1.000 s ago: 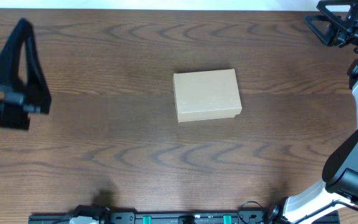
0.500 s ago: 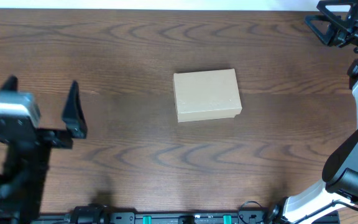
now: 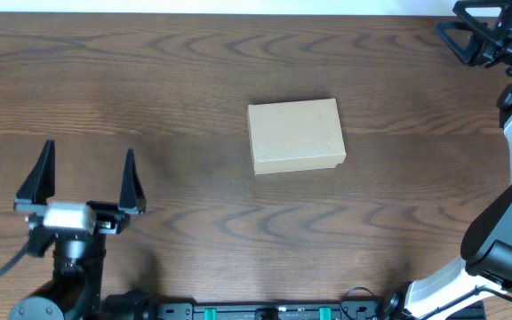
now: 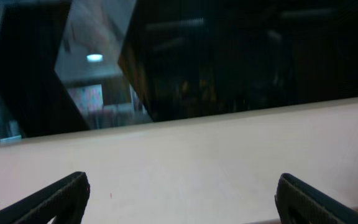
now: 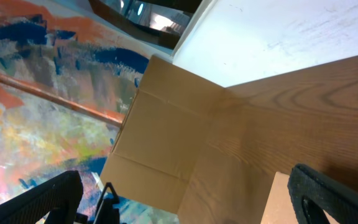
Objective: Pack container
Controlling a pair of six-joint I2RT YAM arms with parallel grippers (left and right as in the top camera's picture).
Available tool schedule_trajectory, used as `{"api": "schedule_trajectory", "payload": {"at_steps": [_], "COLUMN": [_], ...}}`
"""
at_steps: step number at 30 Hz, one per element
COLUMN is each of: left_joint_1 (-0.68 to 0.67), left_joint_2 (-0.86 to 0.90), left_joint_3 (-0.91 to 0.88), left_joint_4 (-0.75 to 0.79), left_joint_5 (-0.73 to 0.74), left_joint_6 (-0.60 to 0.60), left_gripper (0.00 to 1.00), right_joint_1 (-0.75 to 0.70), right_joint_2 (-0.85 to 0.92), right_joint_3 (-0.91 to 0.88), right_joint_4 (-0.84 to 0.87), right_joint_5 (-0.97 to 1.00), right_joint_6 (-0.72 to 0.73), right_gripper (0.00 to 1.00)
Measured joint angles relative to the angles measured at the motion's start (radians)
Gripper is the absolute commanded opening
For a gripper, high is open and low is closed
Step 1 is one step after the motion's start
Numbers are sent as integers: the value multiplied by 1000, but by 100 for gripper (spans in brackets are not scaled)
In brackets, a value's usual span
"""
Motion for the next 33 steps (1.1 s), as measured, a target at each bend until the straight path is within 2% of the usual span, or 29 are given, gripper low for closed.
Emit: {"api": "schedule_trajectory", "payload": {"at_steps": [5, 13, 21, 33], "left_joint_1": [0, 0, 0, 0], "left_joint_2": [-64, -216, -252, -252], "left_joint_3": [-94, -250, -360, -423], "left_joint_4": [113, 139, 198, 212], "left_joint_5": [-3, -3, -22, -225], "left_joint_6": [0, 0, -11, -193], "left_gripper": [95, 95, 95, 95], "right_joint_1": [0, 0, 0, 0], "right_joint_2": [0, 0, 0, 0], "right_joint_3": [0, 0, 0, 0], "right_joint_4": [0, 0, 0, 0], "right_joint_5": [0, 0, 0, 0], "right_joint_6": [0, 0, 0, 0], "right_gripper": [99, 99, 99, 99]}}
